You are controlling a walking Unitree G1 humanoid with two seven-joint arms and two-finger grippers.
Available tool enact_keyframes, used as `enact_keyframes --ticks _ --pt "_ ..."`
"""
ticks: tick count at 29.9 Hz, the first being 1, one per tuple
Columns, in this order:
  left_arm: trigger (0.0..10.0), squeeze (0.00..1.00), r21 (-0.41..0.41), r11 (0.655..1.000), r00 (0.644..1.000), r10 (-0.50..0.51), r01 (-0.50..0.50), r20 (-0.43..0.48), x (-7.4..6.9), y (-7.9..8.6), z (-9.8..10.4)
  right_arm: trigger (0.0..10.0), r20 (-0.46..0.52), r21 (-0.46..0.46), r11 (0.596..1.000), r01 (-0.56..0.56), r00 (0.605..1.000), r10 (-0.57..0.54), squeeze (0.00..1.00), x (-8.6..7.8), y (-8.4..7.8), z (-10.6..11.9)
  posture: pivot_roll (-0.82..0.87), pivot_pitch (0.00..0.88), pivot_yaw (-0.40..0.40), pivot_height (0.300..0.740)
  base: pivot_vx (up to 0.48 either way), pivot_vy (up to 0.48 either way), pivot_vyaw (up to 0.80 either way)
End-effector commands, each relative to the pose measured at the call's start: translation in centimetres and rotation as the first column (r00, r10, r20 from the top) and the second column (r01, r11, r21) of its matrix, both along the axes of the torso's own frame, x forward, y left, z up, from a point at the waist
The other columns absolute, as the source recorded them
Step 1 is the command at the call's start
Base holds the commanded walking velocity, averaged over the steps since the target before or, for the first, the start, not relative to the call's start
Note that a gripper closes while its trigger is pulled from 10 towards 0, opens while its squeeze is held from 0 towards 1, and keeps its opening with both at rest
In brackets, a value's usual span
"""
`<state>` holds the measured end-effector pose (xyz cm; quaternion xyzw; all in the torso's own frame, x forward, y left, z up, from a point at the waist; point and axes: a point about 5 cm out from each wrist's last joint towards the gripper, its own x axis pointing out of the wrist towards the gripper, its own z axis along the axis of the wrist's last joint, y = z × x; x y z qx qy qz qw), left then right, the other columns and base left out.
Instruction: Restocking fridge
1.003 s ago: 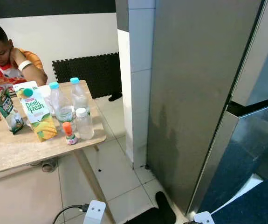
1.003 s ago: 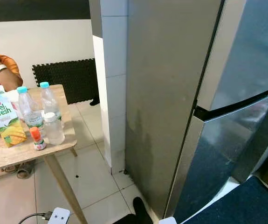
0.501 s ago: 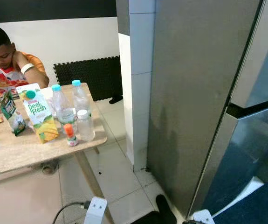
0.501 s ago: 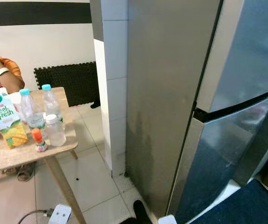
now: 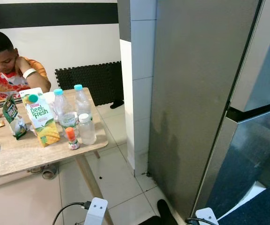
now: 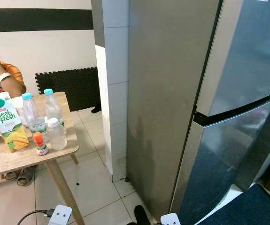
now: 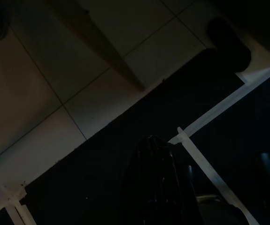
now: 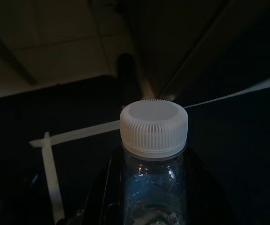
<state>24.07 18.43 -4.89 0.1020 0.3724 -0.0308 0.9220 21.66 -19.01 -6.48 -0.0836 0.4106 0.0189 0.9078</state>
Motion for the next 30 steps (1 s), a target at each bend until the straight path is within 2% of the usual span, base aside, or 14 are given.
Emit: enact_keyframes --ticks 1,5,9,15,23,30 --pt "10.0 0.0 -0.012 1.0 1.0 0.008 -0.008 -0.004 -0.2 0.1 -0.1 10.0 0.033 0.0 1.0 0.027 0.999 -0.027 0.0 0.6 -0.4 0.4 -0.01 0.021 0.015 0.74 0.0 0.0 0.0" --pt "10.0 0.0 -0.017 1.0 1.0 -0.011 0.01 -0.004 -0.2 -0.6 -0.2 10.0 0.024 -0.006 1.0 -0.018 1.0 0.018 0.0 0.3 -0.3 0.3 -0.01 0.041 0.004 0.74 0.0 0.0 0.0" --pt "10.0 0.0 -0.05 0.999 1.0 0.002 -0.001 0.011 0.0 -1.1 -0.1 10.0 0.02 -0.008 1.0 -0.017 1.0 0.017 0.0 -0.1 -0.6 0.1 -0.02 0.057 -0.007 0.74 0.0 0.0 0.0" --pt "10.0 0.0 -0.066 0.998 1.0 0.017 -0.016 0.007 -0.2 -1.3 -0.2 10.0 -0.002 0.035 0.999 -0.003 1.0 0.003 0.0 -0.7 -0.3 -0.3 -0.03 0.067 0.001 0.74 0.0 0.0 0.0" --pt "10.0 0.0 -0.07 0.998 1.0 0.004 -0.003 0.015 -0.1 -1.5 -0.1 10.0 -0.013 0.028 1.0 -0.004 1.0 0.004 0.0 -0.9 -0.3 -0.4 -0.04 0.072 0.015 0.74 0.0 0.0 0.0" --pt "10.0 0.0 -0.072 0.997 0.999 -0.027 0.028 0.023 0.2 -2.1 0.0 10.0 -0.021 0.041 0.999 0.031 0.999 -0.03 0.0 -1.2 -0.8 -0.5 -0.06 0.075 0.022 0.74 0.0 0.0 -0.8"
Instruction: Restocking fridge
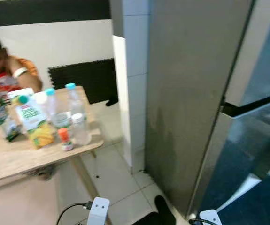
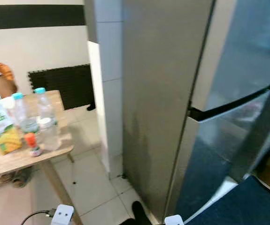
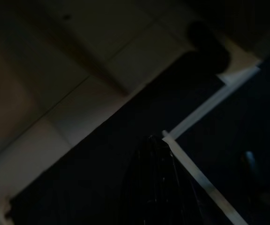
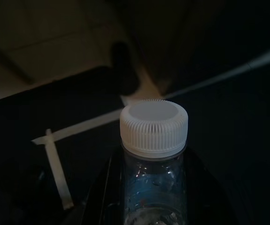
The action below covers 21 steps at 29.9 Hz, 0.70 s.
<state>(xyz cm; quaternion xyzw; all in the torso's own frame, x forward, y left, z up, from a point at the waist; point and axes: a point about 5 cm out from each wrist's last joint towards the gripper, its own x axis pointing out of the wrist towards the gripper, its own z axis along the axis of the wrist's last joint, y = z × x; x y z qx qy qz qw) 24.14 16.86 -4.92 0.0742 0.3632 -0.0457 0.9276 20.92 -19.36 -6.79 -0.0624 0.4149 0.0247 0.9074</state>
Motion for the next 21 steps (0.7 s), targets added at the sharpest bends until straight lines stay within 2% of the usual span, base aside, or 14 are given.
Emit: enact_keyframes --ticks 1,10,21 --pt "10.0 0.0 -0.004 1.0 1.0 -0.026 0.026 0.006 0.14 -0.6 0.07 10.0 -0.011 -0.002 1.0 0.024 1.0 -0.024 0.0 -0.5 -0.56 -0.19 -0.06 0.075 0.022 0.74 0.0 0.0 -0.8" --pt "10.0 0.0 -0.001 0.999 0.998 -0.054 0.054 0.006 -0.16 -0.7 -0.08 10.0 -0.012 0.002 0.999 0.037 0.999 -0.037 0.0 -0.68 -0.73 -0.24 -0.06 0.084 0.027 0.74 0.0 0.0 -0.8" --pt "10.0 0.0 -0.019 0.996 0.996 -0.084 0.085 0.03 0.12 -0.86 0.21 10.0 -0.019 0.003 0.999 0.044 0.999 -0.044 0.0 -1.09 -0.76 -0.45 -0.06 0.081 0.031 0.74 0.0 0.0 -0.8"
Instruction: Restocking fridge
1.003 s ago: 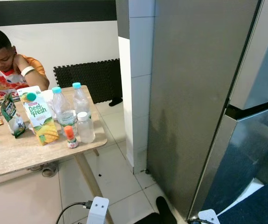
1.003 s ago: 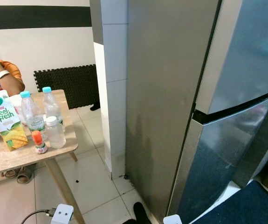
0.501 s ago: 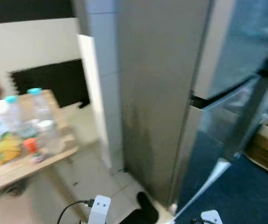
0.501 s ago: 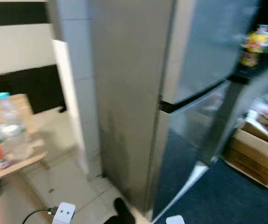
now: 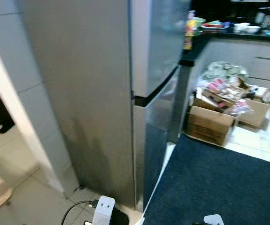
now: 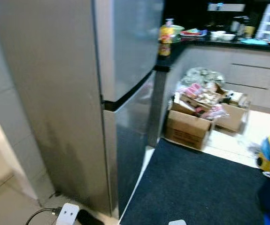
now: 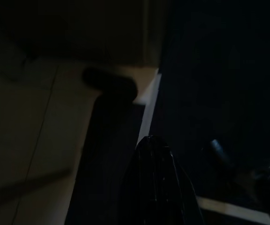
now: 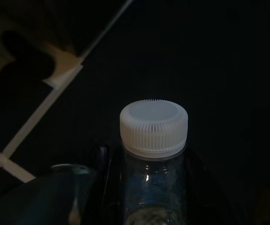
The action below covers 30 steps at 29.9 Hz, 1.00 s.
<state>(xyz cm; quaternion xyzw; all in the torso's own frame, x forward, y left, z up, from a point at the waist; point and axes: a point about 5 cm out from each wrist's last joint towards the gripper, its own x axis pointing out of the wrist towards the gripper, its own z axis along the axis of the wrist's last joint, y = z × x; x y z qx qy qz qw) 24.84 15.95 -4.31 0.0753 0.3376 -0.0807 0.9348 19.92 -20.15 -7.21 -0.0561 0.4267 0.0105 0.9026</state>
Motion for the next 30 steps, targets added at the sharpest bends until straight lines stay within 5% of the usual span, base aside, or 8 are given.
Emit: enact_keyframes --ticks 1,16,30 --pt "10.0 0.0 0.007 1.0 1.0 -0.016 0.016 -0.018 -0.58 0.04 -0.41 10.0 0.005 0.005 1.0 0.012 1.0 -0.012 0.0 -0.09 0.03 -0.03 -0.06 0.081 0.031 0.74 0.0 0.0 -0.8" --pt "10.0 0.0 0.002 1.0 1.0 -0.025 0.025 0.003 -0.33 -0.07 -0.16 10.0 -0.002 0.002 1.0 0.031 1.0 -0.031 0.0 -0.54 -0.21 -0.21 -0.06 0.092 0.041 0.74 0.0 0.0 -0.8" --pt "10.0 0.0 -0.005 1.0 0.999 -0.029 0.029 0.026 0.08 -0.14 0.2 10.0 0.027 0.014 1.0 0.027 0.999 -0.028 0.0 -0.08 0.35 0.0 -0.05 0.097 0.047 0.74 0.0 -0.103 0.0"
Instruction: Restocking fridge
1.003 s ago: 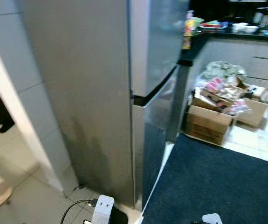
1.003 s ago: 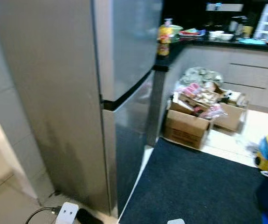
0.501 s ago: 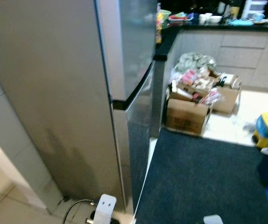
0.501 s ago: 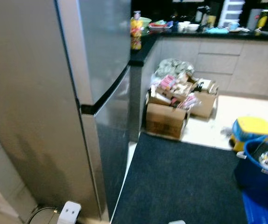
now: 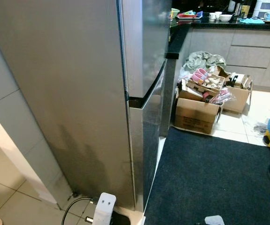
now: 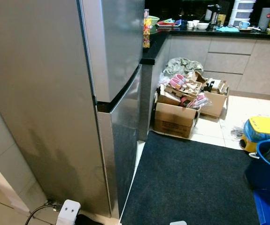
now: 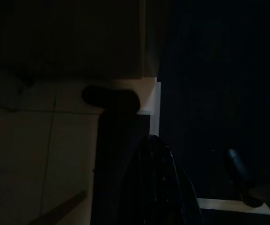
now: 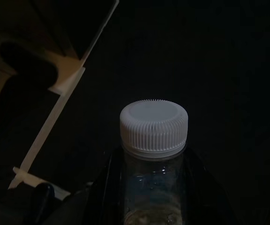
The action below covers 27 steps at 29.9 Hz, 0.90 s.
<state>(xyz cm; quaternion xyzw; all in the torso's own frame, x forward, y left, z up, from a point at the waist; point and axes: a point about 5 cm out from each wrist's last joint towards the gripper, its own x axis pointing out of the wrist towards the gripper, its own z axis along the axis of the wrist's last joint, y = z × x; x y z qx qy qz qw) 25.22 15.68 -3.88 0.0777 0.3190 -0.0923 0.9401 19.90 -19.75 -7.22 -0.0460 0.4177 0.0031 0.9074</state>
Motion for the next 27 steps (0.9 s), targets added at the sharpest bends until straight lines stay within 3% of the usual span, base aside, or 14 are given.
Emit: enact_keyframes --ticks 1,8,13,27 --pt "10.0 0.0 0.002 1.0 1.0 -0.003 0.003 -0.011 -0.3 0.13 -0.23 10.0 0.007 0.001 1.0 0.006 1.0 -0.006 0.0 -0.06 -0.05 0.0 -0.05 0.097 0.047 0.74 0.0 -0.48 0.0" --pt "10.0 0.0 0.004 1.0 1.0 -0.008 0.008 -0.019 -0.55 0.15 -0.41 10.0 0.01 -0.003 1.0 0.008 1.0 -0.008 0.0 -0.05 -0.12 0.03 -0.06 0.1 0.053 0.74 0.0 -0.48 0.0" --pt "10.0 0.0 -0.005 0.999 0.999 0.04 -0.04 -0.021 -0.62 0.58 -0.46 10.0 0.01 -0.005 1.0 0.01 1.0 -0.01 0.0 -0.1 -0.19 0.02 -0.06 0.1 0.054 0.74 0.0 0.0 0.0" --pt "10.0 0.0 0.034 0.999 1.0 0.017 -0.017 -0.023 -0.58 0.73 -0.46 10.0 0.016 -0.012 1.0 0.001 1.0 -0.001 0.0 0.17 -0.43 0.21 -0.06 0.09 0.052 0.74 0.0 -0.034 0.0"
